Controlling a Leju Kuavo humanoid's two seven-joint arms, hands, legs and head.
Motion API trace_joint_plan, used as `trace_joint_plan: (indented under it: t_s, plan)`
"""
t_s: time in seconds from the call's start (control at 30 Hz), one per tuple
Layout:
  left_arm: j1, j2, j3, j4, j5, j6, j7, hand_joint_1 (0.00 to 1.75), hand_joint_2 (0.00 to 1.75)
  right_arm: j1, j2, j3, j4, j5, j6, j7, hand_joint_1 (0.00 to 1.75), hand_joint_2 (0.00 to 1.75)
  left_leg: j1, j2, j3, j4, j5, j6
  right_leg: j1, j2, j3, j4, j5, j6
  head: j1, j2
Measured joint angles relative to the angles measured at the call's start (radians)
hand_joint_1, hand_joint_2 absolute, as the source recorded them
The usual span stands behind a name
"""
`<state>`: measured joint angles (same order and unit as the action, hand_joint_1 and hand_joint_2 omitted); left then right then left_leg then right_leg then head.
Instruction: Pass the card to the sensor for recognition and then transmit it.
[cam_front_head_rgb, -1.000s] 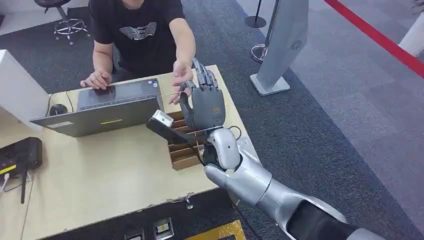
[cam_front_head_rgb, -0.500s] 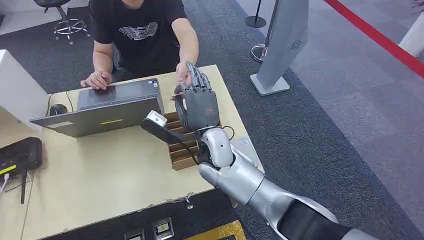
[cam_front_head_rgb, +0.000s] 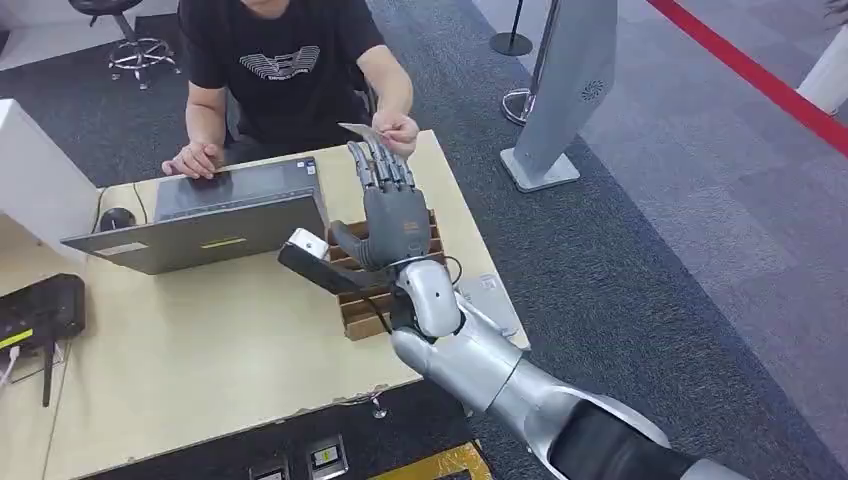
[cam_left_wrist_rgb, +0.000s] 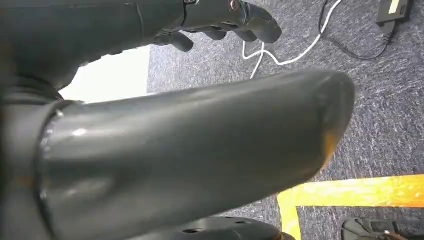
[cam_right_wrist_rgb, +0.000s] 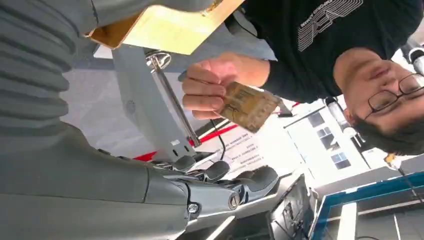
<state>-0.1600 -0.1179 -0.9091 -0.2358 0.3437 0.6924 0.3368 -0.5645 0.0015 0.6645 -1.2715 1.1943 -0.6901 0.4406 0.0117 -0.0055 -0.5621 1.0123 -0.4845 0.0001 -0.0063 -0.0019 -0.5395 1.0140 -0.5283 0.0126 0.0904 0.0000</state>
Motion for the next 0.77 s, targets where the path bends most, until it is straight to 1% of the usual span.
trace_joint_plan:
  t_s: [0.27,0.47,0.53,0.63,0.77]
  plan:
    - [0.003,0.0,-0.001,0.0,0.006,0.007,0.0,0.0,0.0,0.013,0.0,-0.016,0.0,0.028,-0.001,0.002,0.0,1.75,0.0,0.0,0.0,0.0,0.0,0.0,0.0,0.0,0.0,0.0,0.0,0.0,0.0,0.0]
    - [0.005,0.0,-0.001,0.0,0.017,0.007,0.0,0.0,0.0,0.049,0.001,-0.031,-0.029,0.007,-0.002,-0.028,0.0,1.75,0.0,0.0,0.0,0.0,0.0,0.0,0.0,0.001,0.0,0.0,0.0,0.0,0.0,0.0]
    - [0.008,0.0,-0.001,0.0,0.023,0.007,0.0,0.0,0.0,0.078,0.004,-0.045,-0.052,-0.031,-0.002,-0.076,0.0,1.75,0.0,0.0,0.0,0.0,0.0,0.0,0.0,0.001,0.0,0.0,0.0,0.0,0.0,0.0]
    - [0.014,0.001,-0.001,0.0,0.034,0.007,0.0,0.0,0.0,0.14,0.034,-0.094,-0.1,-0.166,-0.003,-0.252,0.0,1.75,0.0,0.0,0.0,0.0,0.0,0.0,0.0,0.001,0.0,0.0,0.0,0.0,0.0,0.0]
    - [0.02,0.002,-0.001,0.0,0.045,0.007,0.0,0.0,0.0,0.2,0.063,-0.154,-0.14,-0.265,-0.004,-0.363,0.0,1.75,0.0,0.0,0.0,0.0,0.0,0.0,0.0,0.001,0.0,0.0,0.0,0.0,0.0,0.0]
